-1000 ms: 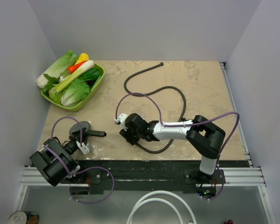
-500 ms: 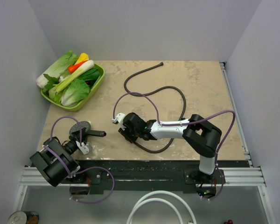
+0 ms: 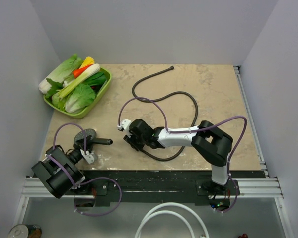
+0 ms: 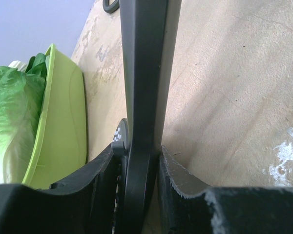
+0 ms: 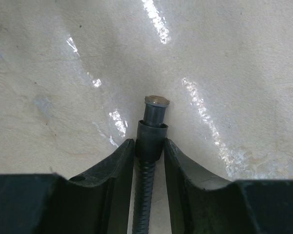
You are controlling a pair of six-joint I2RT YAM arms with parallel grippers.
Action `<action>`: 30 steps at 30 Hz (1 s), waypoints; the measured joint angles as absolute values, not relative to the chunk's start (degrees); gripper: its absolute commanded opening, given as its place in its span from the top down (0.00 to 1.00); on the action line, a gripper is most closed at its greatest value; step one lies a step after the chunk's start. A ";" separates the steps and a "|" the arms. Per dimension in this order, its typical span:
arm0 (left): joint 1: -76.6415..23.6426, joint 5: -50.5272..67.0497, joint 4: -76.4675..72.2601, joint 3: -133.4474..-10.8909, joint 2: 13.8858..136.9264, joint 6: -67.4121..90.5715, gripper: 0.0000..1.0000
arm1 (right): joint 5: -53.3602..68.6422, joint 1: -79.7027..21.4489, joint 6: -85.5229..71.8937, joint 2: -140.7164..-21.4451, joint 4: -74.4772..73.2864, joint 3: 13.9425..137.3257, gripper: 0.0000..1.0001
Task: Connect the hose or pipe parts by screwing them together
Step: Pick up the pipeline from the center of the board.
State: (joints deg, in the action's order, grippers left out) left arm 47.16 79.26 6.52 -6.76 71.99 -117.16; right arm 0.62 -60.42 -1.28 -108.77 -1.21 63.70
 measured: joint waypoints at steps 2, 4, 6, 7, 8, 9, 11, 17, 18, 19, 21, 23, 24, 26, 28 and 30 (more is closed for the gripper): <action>47.16 79.26 6.81 -6.92 71.99 -117.16 1.00 | 0.62 -60.42 -1.23 -109.16 -0.58 63.92 0.64; 47.16 79.26 6.92 -6.94 71.99 -117.16 1.00 | 0.62 -60.42 -1.19 -109.47 0.10 64.07 0.64; 47.16 79.26 6.98 -6.98 71.99 -117.16 1.00 | 0.62 -60.42 -1.10 -109.51 0.36 64.07 0.63; 47.16 79.26 6.98 -6.98 71.99 -117.16 1.00 | 0.62 -60.42 -1.08 -109.54 0.43 64.07 0.63; 47.16 79.26 7.03 -6.98 71.99 -117.16 1.00 | 0.64 -60.42 -1.06 -109.54 0.47 64.07 0.64; 47.16 79.26 7.03 -6.98 71.99 -117.16 1.00 | 0.64 -60.42 -1.06 -109.56 0.49 64.07 0.65; 47.16 79.26 7.11 -7.03 71.99 -117.16 1.00 | 0.64 -60.42 -1.06 -109.56 0.51 64.07 0.68; 47.16 79.26 7.18 -7.05 71.96 -117.16 1.00 | 0.73 -60.42 -1.02 -109.56 0.73 64.07 0.82; 47.16 79.26 7.18 -7.05 71.96 -117.16 1.00 | 0.75 -60.42 -1.08 -109.58 0.89 64.07 0.82; 47.16 79.26 7.18 -7.05 71.96 -117.16 1.00 | 0.75 -60.42 -1.08 -109.60 0.99 64.07 0.82; 47.16 79.26 7.18 -7.05 71.96 -117.16 1.00 | 0.84 -60.42 -1.06 -109.60 1.63 64.07 0.82; 47.16 79.26 7.22 -7.07 71.92 -117.16 1.00 | 1.06 -60.42 -1.04 -109.62 2.44 64.07 0.82; 47.16 79.26 7.22 -7.07 71.92 -117.16 1.00 | 1.15 -60.42 -1.02 -109.75 2.94 64.07 0.82; 47.16 79.26 7.22 -7.07 71.92 -117.16 1.00 | 1.32 -60.42 -1.02 -110.45 3.81 64.31 0.82; 47.16 79.24 7.25 -7.07 71.90 -117.16 1.00 | 1.74 -60.42 -1.04 -111.63 5.26 64.86 0.82; 47.16 79.22 7.31 -7.07 71.83 -117.16 1.00 | 2.35 -60.42 -1.06 -112.27 6.79 65.04 0.85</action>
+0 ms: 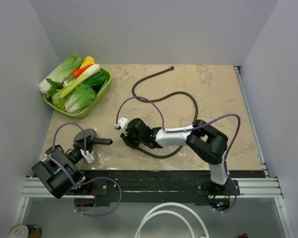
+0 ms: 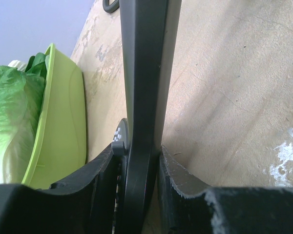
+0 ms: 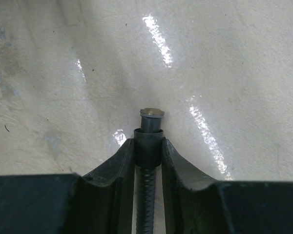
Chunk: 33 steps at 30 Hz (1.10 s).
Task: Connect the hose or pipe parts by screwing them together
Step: Pick up the pipeline from the center of the board.
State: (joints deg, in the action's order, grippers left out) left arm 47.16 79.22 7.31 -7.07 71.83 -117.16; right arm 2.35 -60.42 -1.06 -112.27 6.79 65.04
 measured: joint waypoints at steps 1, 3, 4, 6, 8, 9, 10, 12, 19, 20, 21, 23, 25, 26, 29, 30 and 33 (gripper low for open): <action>47.18 79.22 7.35 -7.07 71.81 -117.16 1.00 | 2.50 -60.42 -1.10 -112.42 7.35 65.04 0.86; 47.16 79.22 7.38 -7.07 71.79 -117.16 1.00 | 2.50 -60.42 -1.30 -112.53 8.47 64.88 0.88; 47.16 79.22 7.35 -7.07 71.79 -117.16 1.00 | 2.48 -60.42 -1.48 -112.46 9.23 64.53 0.88; 47.16 79.20 7.38 -7.07 71.79 -117.16 1.00 | 2.02 -60.42 -2.07 -111.53 12.75 62.00 0.90; 47.16 79.20 7.42 -7.09 71.77 -117.16 1.00 | 1.10 -60.42 -2.68 -109.19 14.98 58.83 0.91; 47.16 79.18 7.51 -7.14 71.77 -117.16 1.00 | 0.60 -60.40 -3.01 -107.22 15.55 57.08 0.91; 47.18 79.18 7.64 -7.25 71.77 -117.16 1.00 | -0.01 -60.36 -3.31 -104.49 16.16 55.33 0.91; 47.16 79.20 7.90 -7.31 71.77 -117.16 1.00 | -1.26 -60.34 -3.95 -98.08 17.63 52.64 0.91; 47.18 79.18 8.27 -7.49 71.68 -117.16 1.00 | -3.92 -60.29 -5.19 -75.55 27.53 48.45 0.89; 47.18 79.11 8.47 -7.53 71.53 -117.16 1.00 | -3.95 -60.31 -5.39 -72.93 28.56 47.72 0.89; 47.18 79.07 8.62 -7.53 71.37 -117.16 1.00 | -3.95 -60.29 -5.45 -71.26 29.06 47.11 0.89; 47.16 79.02 9.30 -7.53 70.78 -117.16 1.00 | -3.90 -60.29 -5.63 -68.18 29.78 45.50 0.88; 47.16 78.96 10.00 -7.53 70.11 -117.16 1.00 | -3.70 -60.29 -5.85 -66.81 29.71 44.38 0.86; 47.13 78.89 10.33 -7.53 69.80 -117.16 1.00 | -3.44 -60.31 -6.04 -66.26 29.76 43.72 0.86; 47.09 78.61 11.31 -7.53 68.97 -117.16 1.00 | -3.05 -60.31 -6.63 -63.99 29.82 40.97 0.85; 47.09 78.56 11.57 -7.53 68.73 -117.16 1.00 | -3.03 -60.31 -6.74 -63.13 29.80 40.27 0.84; 47.07 78.50 12.16 -7.55 68.31 -117.16 1.00 | -3.07 -60.31 -7.14 -61.39 30.22 39.83 0.83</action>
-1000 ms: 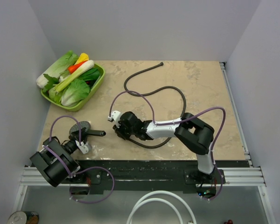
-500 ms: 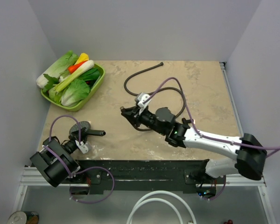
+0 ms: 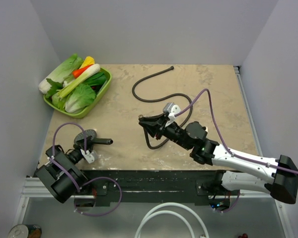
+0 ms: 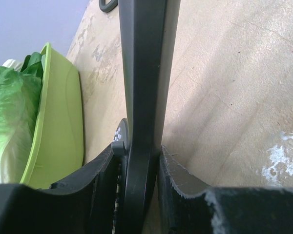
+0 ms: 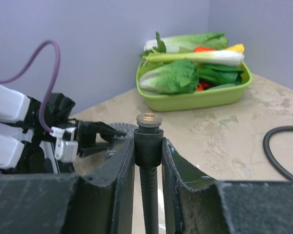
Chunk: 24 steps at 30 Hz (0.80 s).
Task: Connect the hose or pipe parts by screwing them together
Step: Pick up the pipeline from the center of the board, then install the bathroom fixture on the pipeline.
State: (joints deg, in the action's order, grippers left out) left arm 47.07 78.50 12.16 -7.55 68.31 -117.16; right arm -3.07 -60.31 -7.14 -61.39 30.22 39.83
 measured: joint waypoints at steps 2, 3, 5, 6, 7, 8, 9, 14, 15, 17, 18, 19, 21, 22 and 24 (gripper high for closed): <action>46.83 78.22 12.75 -7.60 67.77 -117.16 1.00 | -3.07 -60.31 -7.81 -59.83 31.92 39.24 0.82; 46.76 78.17 12.95 -7.62 67.55 -117.14 1.00 | -3.03 -60.31 -8.34 -59.24 33.10 38.83 0.82; 46.65 78.04 13.30 -7.62 67.20 -117.12 1.00 | -3.11 -60.31 -9.58 -58.81 35.86 38.17 0.81; 46.59 78.00 13.39 -7.62 67.11 -117.14 1.00 | -3.16 -60.31 -10.15 -59.00 36.51 38.15 0.80; 46.48 77.95 13.45 -7.62 67.02 -117.14 1.00 | -3.14 -60.29 -10.57 -59.24 36.99 38.15 0.78; 46.41 77.89 13.58 -7.62 66.92 -117.14 1.00 | -3.09 -60.29 -11.09 -59.53 37.41 38.15 0.78; 46.37 77.84 13.67 -7.62 66.83 -117.14 1.00 | -3.68 -60.31 -11.68 -59.68 37.65 38.15 0.78; 46.35 77.80 13.85 -7.62 66.72 -117.14 1.00 | -7.62 -59.77 -15.35 -59.44 42.28 36.14 0.80; 46.37 77.80 13.87 -7.62 66.72 -117.14 1.00 | -8.45 -59.61 -16.34 -59.44 43.05 35.70 0.79; 46.35 77.82 13.91 -7.62 66.72 -117.14 1.00 | -10.15 -59.48 -18.41 -59.46 45.39 34.39 0.80; 46.37 77.82 13.98 -7.62 66.72 -117.16 1.00 | -11.11 -59.51 -19.38 -59.53 46.48 33.76 0.79; 46.35 77.82 14.00 -7.62 66.72 -117.14 1.00 | -11.70 -59.48 -20.29 -59.66 47.53 33.17 0.79; 46.37 77.82 14.04 -7.62 66.72 -117.16 1.00 | -13.06 -59.48 -21.89 -60.20 48.77 32.53 0.79; 46.35 77.82 14.04 -7.62 66.72 -117.14 1.00 | -13.63 -59.48 -22.61 -60.75 50.06 32.21 0.79; 46.37 77.82 14.04 -7.62 66.72 -117.14 1.00 | -13.45 -59.48 -23.35 -62.39 52.12 32.18 0.84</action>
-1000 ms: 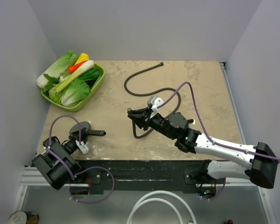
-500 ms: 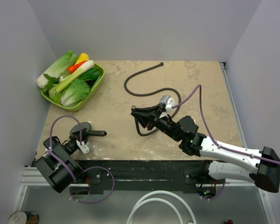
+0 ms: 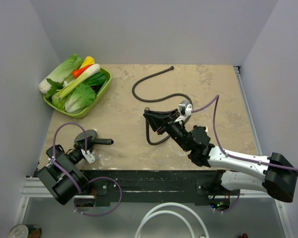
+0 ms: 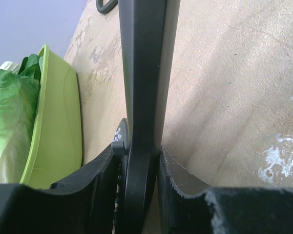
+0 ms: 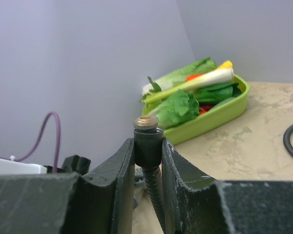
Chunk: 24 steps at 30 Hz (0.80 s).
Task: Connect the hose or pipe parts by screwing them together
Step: Install the bathroom fixture on the pipeline.
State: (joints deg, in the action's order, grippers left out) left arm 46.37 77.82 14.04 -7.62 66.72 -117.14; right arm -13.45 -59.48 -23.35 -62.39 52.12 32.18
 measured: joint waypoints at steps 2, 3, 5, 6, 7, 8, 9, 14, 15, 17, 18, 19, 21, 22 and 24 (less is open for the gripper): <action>46.37 77.82 14.06 -7.62 66.72 -117.16 1.00 | -14.70 -59.57 -22.76 -64.16 49.21 34.22 0.84; 46.37 77.84 14.13 -7.64 66.72 -117.16 1.00 | -16.10 -59.70 -22.06 -64.84 46.35 35.88 0.83; 46.37 77.89 14.41 -7.70 66.72 -117.16 1.00 | -16.97 -59.96 -20.23 -65.65 43.57 38.15 0.83; 46.35 77.89 14.48 -7.75 66.72 -117.16 1.00 | -17.39 -60.27 -18.96 -65.87 42.46 39.27 0.84; 46.37 77.89 14.50 -7.75 66.72 -117.16 1.00 | -18.17 -60.84 -17.65 -66.24 40.45 41.06 0.83; 46.37 77.91 14.50 -7.77 66.72 -117.16 1.00 | -19.44 -61.60 -16.45 -66.78 38.41 43.07 0.82; 46.37 77.93 14.50 -7.77 66.74 -117.14 1.00 | -20.12 -62.19 -15.44 -67.05 37.63 44.18 0.79; 46.35 78.04 14.48 -7.81 66.92 -117.16 1.00 | -19.68 -63.81 -10.07 -68.03 36.60 45.08 0.76; 46.35 78.04 14.48 -7.84 66.94 -117.16 1.00 | -20.01 -63.92 -9.26 -68.86 36.14 45.34 0.74; 46.35 78.04 14.50 -7.88 66.94 -117.16 1.00 | -18.09 -63.92 -7.46 -70.94 35.97 45.43 0.78; 46.35 78.04 14.50 -7.90 66.94 -117.16 1.00 | -17.10 -63.90 -6.74 -72.34 35.31 46.11 0.78; 46.35 78.04 14.50 -7.94 66.94 -117.14 1.00 | -16.78 -63.94 -6.09 -74.67 32.91 47.97 0.78; 46.35 78.04 14.61 -8.01 66.94 -117.14 1.00 | -16.84 -64.10 -5.04 -78.48 29.98 50.13 0.75; 46.35 78.04 14.74 -8.08 66.94 -117.14 1.00 | -16.38 -64.12 -4.51 -79.46 29.28 49.93 0.75; 46.35 77.97 15.05 -8.27 66.94 -117.12 1.00 | -14.37 -64.12 -3.73 -79.88 27.81 48.60 0.76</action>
